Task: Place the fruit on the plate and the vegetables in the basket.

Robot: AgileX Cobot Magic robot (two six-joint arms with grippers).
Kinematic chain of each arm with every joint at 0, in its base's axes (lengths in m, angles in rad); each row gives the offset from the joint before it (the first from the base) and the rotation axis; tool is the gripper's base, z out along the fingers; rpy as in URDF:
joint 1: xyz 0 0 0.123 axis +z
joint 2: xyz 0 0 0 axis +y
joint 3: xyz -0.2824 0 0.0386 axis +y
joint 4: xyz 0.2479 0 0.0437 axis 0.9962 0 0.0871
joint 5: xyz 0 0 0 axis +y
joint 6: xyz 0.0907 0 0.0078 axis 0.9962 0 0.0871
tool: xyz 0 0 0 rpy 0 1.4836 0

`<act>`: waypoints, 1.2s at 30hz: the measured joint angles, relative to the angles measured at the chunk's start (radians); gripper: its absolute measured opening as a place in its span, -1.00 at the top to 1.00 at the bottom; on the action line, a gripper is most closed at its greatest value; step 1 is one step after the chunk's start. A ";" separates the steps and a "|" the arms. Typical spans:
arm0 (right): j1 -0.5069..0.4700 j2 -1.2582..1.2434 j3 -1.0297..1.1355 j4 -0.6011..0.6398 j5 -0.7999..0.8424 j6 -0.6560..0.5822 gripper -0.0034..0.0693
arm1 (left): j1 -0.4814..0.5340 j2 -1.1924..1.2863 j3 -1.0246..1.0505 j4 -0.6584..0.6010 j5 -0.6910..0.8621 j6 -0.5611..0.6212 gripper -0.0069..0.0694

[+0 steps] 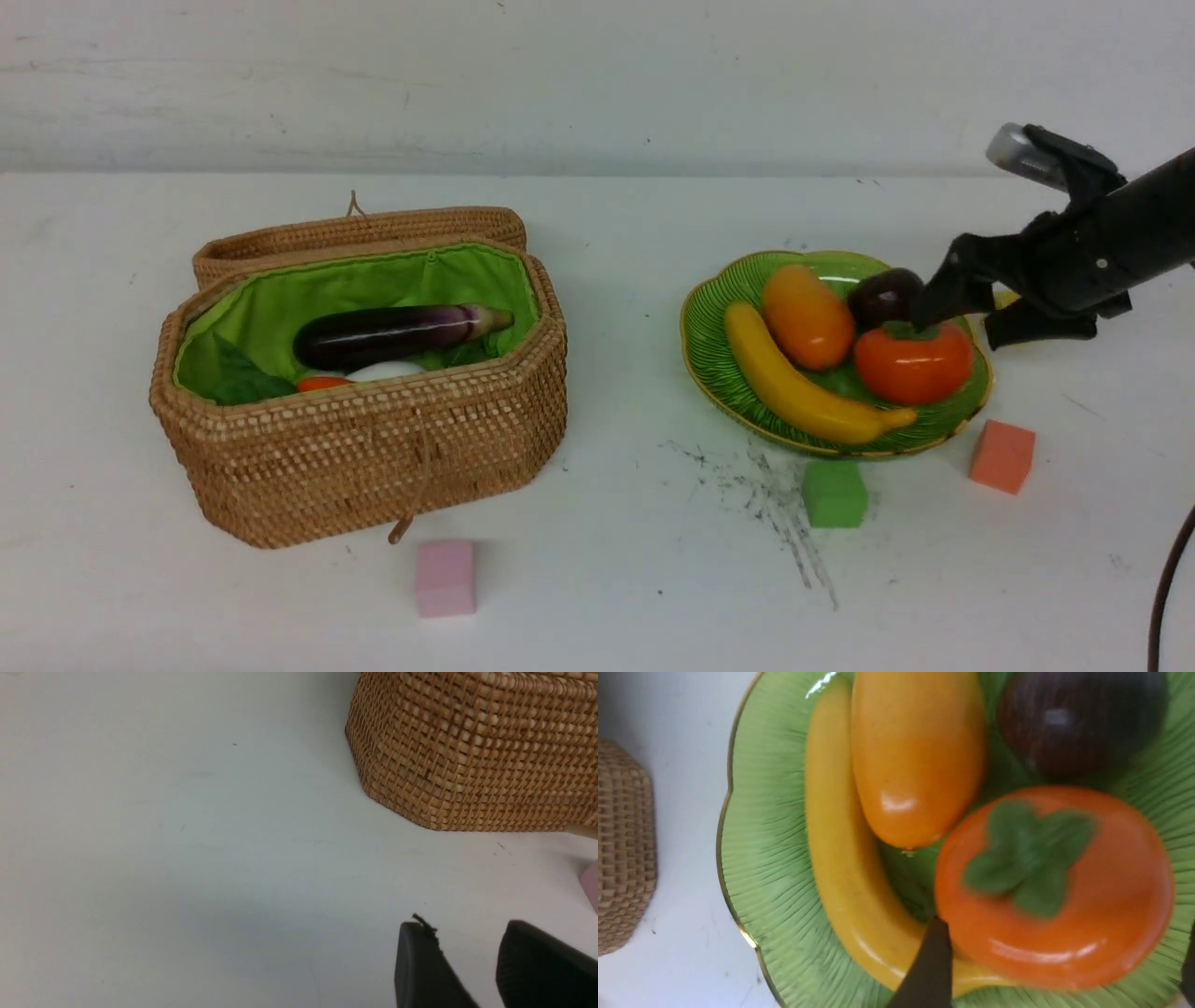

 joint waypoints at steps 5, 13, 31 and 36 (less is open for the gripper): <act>-0.001 -0.121 0.000 -0.043 0.028 0.006 -0.80 | 0.000 0.000 0.000 0.000 0.000 0.000 0.19; -0.001 -0.486 0.000 -0.086 0.156 0.015 -0.11 | 0.000 0.000 0.000 0.000 0.000 0.000 0.19; 0.077 -1.410 0.957 -0.192 -0.179 0.101 0.93 | 0.000 0.000 0.000 0.000 0.000 0.000 0.19; 0.103 -1.468 1.093 -0.192 -0.351 0.101 0.93 | 0.000 0.000 0.000 0.000 0.000 0.000 0.19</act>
